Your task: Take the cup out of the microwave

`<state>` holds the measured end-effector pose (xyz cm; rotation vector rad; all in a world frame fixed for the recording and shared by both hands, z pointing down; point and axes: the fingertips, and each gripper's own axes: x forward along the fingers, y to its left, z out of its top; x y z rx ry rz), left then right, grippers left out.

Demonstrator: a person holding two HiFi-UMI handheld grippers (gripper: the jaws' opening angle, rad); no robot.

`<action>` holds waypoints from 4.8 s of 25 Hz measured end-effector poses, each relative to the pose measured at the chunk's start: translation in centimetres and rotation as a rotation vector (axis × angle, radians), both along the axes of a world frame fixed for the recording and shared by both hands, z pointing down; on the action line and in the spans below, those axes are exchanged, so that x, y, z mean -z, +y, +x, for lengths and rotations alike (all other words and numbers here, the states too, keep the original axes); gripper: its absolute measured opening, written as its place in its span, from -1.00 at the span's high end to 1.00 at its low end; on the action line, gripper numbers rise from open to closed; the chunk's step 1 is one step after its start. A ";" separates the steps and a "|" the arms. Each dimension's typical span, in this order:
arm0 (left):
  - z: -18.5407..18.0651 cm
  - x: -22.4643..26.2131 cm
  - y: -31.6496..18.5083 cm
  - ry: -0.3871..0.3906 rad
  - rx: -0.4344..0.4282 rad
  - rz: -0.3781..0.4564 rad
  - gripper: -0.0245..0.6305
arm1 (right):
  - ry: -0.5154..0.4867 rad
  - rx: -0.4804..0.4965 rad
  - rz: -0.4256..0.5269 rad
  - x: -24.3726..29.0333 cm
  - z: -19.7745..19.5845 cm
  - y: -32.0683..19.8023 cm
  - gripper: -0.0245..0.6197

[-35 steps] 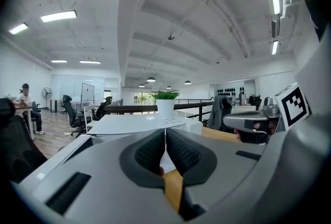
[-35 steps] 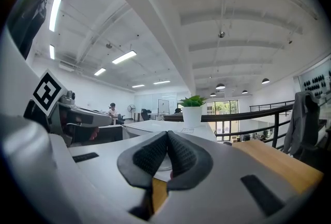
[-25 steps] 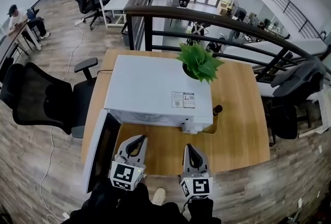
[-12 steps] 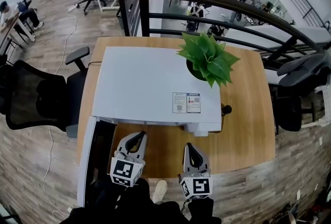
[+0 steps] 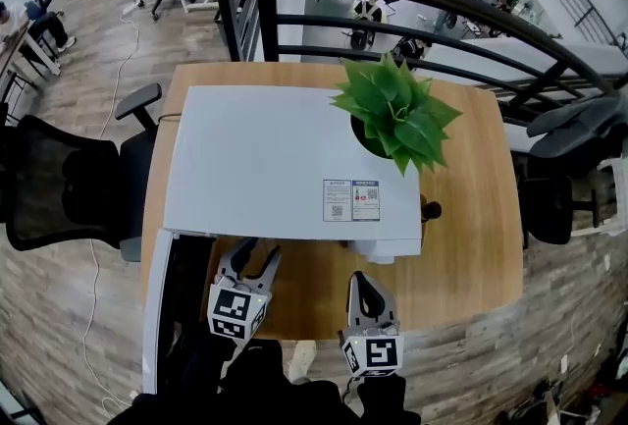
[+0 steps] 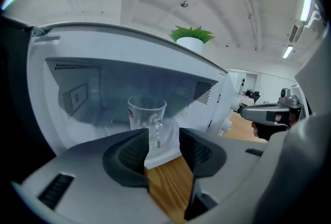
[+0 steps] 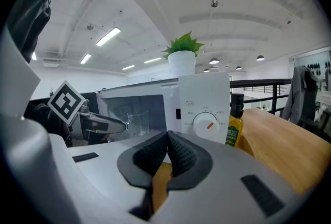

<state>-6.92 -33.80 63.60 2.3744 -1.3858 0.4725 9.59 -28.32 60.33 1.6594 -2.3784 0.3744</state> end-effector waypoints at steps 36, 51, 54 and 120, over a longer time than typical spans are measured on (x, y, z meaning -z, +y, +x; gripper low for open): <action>5.5 -3.2 -4.3 -0.045 -0.191 0.006 0.83 | -0.003 -0.115 -0.046 -1.7 2.8 0.6 0.88; 6.2 -1.1 -2.8 -0.007 -0.262 0.064 0.85 | 0.012 -0.122 -0.023 -0.5 2.5 1.5 0.88; 6.2 -0.2 -2.2 -0.004 -0.266 0.080 0.85 | 0.021 -0.102 -0.010 -0.1 2.2 2.0 0.88; -0.2 19.6 28.2 0.002 0.057 0.362 0.85 | -0.006 0.216 0.315 16.1 -2.9 20.9 0.88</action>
